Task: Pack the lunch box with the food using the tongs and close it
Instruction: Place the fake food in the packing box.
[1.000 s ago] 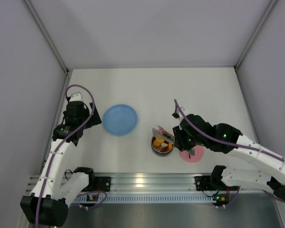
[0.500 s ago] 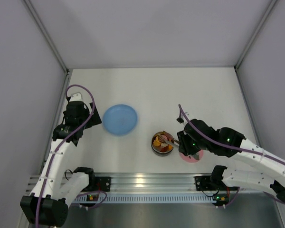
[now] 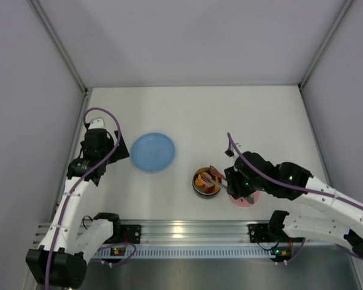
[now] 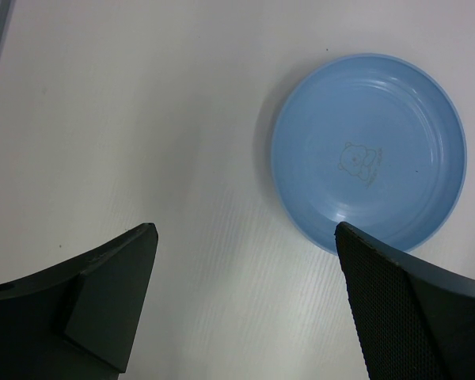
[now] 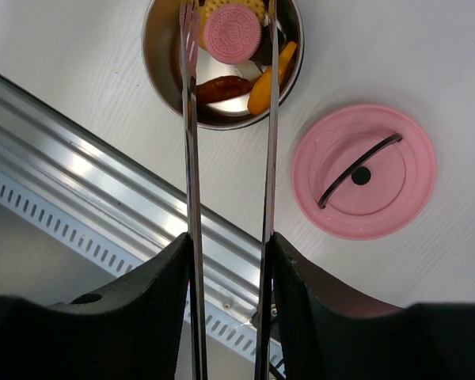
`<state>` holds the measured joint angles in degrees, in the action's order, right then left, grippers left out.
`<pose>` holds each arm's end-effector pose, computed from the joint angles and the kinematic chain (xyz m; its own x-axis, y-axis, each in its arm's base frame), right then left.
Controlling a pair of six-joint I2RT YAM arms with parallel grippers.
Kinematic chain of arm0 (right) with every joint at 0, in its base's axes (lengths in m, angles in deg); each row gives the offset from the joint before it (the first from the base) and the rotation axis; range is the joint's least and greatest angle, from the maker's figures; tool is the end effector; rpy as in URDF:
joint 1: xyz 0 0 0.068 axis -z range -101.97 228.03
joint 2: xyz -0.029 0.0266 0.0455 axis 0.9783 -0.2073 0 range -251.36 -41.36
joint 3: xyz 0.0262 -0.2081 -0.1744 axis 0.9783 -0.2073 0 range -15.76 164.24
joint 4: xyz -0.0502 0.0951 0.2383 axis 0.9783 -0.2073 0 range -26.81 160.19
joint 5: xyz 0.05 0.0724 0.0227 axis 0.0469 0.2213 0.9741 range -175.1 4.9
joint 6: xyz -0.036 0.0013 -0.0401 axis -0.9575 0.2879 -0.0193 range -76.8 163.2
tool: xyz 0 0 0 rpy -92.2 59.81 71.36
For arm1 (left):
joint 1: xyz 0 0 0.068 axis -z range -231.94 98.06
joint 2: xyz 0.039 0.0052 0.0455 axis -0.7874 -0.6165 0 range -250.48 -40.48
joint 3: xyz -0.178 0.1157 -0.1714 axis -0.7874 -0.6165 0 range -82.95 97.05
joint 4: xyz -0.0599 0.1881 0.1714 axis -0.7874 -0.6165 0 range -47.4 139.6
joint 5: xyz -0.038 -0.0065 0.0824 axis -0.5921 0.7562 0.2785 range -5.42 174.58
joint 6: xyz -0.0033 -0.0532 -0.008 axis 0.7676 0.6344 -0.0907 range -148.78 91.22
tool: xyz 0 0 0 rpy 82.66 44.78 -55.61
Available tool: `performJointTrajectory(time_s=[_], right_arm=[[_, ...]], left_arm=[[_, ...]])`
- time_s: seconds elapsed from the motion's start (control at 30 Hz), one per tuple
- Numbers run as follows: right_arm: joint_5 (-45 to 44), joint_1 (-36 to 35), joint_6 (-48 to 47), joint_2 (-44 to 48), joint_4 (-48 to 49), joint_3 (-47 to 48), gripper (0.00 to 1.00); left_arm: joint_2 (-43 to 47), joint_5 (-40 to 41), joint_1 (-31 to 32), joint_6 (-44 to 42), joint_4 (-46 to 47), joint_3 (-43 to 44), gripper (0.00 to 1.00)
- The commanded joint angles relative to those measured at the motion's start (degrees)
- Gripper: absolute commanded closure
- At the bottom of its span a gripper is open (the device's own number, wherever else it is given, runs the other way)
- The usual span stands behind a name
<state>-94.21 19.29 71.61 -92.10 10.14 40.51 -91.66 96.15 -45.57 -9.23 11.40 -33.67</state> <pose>0.0849 0.1291 0.3124 -0.7506 -0.3312 -0.5718 -0.4995 0.8509 0.1627 0.1842 -0.0134 0.3009 -0.5886 -0.2641 -0.7640 -0.2554 0.9575 -0.1342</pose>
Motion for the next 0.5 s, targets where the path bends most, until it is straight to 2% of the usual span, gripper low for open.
performJointTrajectory(time_s=[0.0, 0.17, 0.33, 0.47], right_arm=[[-0.6, 0.6, 0.2, 0.4, -0.3, 3.1, 0.57], [-2.7, 0.6, -0.1, -0.2, -1.3, 6.5, 0.56], [-9.2, 1.1, -1.2, -3.1, -3.1, 13.2, 0.52], [-10.0, 6.7, -4.8, -7.2, 0.0, 16.6, 0.5]], left_arm=[[0.2, 0.3, 0.1, -0.3, 0.4, -0.2, 0.01], [0.2, 0.2, 0.1, -0.3, 0.5, -0.2, 0.01], [0.3, 0.0, 0.1, -0.4, 0.5, -0.1, 0.01], [0.4, -0.3, 0.1, -0.4, 0.6, -0.2, 0.01]])
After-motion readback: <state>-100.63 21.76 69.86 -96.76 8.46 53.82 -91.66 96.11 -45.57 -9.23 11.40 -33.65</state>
